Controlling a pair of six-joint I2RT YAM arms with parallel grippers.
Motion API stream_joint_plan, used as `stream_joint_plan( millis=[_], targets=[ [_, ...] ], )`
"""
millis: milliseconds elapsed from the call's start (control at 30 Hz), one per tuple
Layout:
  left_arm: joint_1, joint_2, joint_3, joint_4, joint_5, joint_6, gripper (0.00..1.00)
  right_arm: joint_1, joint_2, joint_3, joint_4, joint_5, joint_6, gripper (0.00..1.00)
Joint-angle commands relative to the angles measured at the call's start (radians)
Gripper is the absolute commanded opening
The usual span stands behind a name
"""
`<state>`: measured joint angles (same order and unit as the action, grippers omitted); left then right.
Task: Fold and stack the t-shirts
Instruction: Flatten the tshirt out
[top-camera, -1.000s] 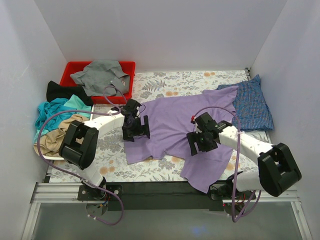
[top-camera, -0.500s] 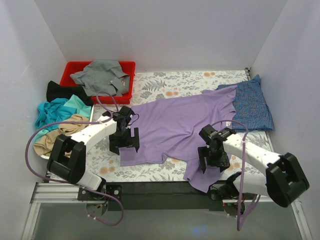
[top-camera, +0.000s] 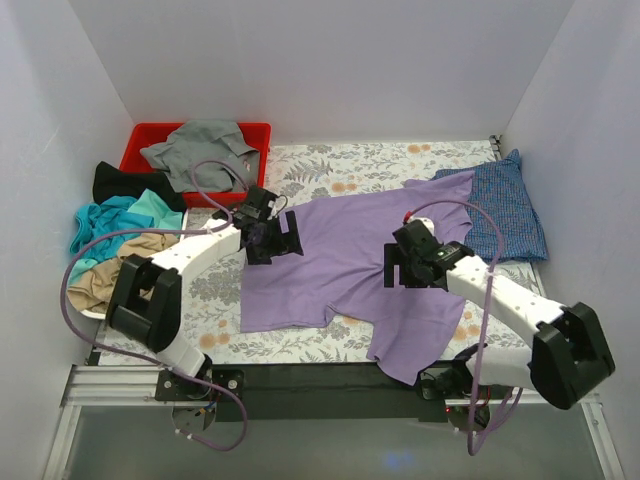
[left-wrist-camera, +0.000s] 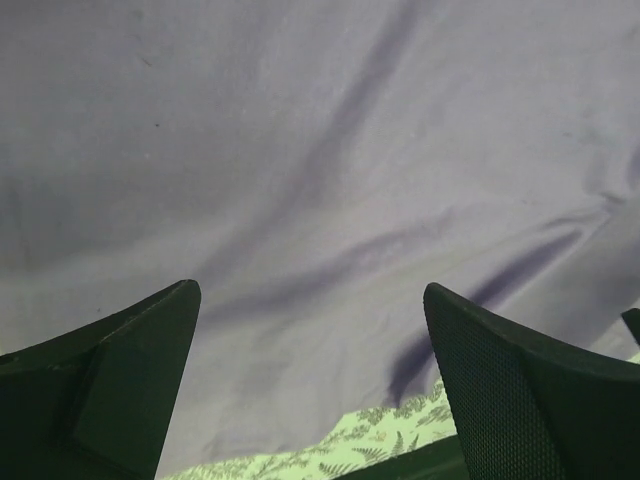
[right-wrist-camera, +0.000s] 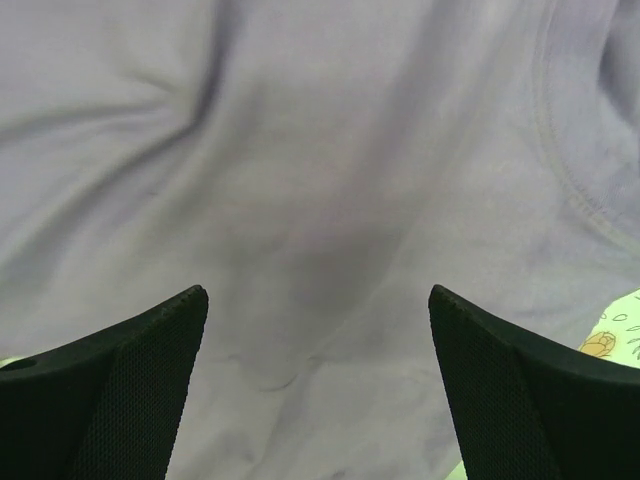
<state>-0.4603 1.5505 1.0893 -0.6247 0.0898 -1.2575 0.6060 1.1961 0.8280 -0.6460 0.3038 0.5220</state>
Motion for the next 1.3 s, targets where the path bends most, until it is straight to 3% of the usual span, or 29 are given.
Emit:
stream_joint_plan(
  millis=[0,200,400,533,633,767,900,933,1000,1133,1267],
  targets=[
    [0.0,0.065,-0.078,0.193,0.092,-0.061,0.94,-0.006,0.046,-0.108,0.181,0.046,-0.022,0.95],
    [0.0,0.1,-0.15,0.255,0.108,-0.071,0.94,-0.026,0.099,-0.164,0.201,-0.009,0.002,0.93],
    [-0.003,0.077,-0.238,0.079,0.01,-0.068,0.94,0.003,0.062,-0.251,-0.058,-0.127,0.195,0.93],
    [-0.011,0.022,-0.314,-0.007,-0.005,-0.086,0.94,0.139,-0.088,-0.297,-0.133,-0.183,0.382,0.99],
    [-0.035,-0.032,-0.367,-0.067,0.005,-0.114,0.95,0.204,-0.08,-0.25,-0.269,-0.14,0.469,0.98],
    [-0.086,-0.058,-0.306,-0.136,-0.051,-0.126,0.95,0.291,-0.102,-0.175,-0.357,-0.07,0.535,0.98],
    [-0.084,-0.063,-0.189,-0.147,-0.208,-0.092,0.95,0.273,-0.141,0.064,-0.324,0.197,0.411,0.98],
    [-0.083,-0.055,-0.104,-0.155,-0.235,-0.086,0.95,0.261,-0.132,0.11,-0.323,0.322,0.356,0.99],
    [-0.066,-0.037,-0.004,-0.153,-0.289,-0.062,0.95,0.148,-0.096,0.195,-0.26,0.389,0.246,0.98],
    [0.024,0.002,0.211,-0.064,-0.291,0.009,0.95,-0.135,-0.026,0.258,0.004,0.304,-0.086,0.98],
    [0.139,0.083,0.245,0.08,-0.219,0.053,0.95,-0.319,0.124,0.264,0.236,0.223,-0.23,0.98]
  ],
)
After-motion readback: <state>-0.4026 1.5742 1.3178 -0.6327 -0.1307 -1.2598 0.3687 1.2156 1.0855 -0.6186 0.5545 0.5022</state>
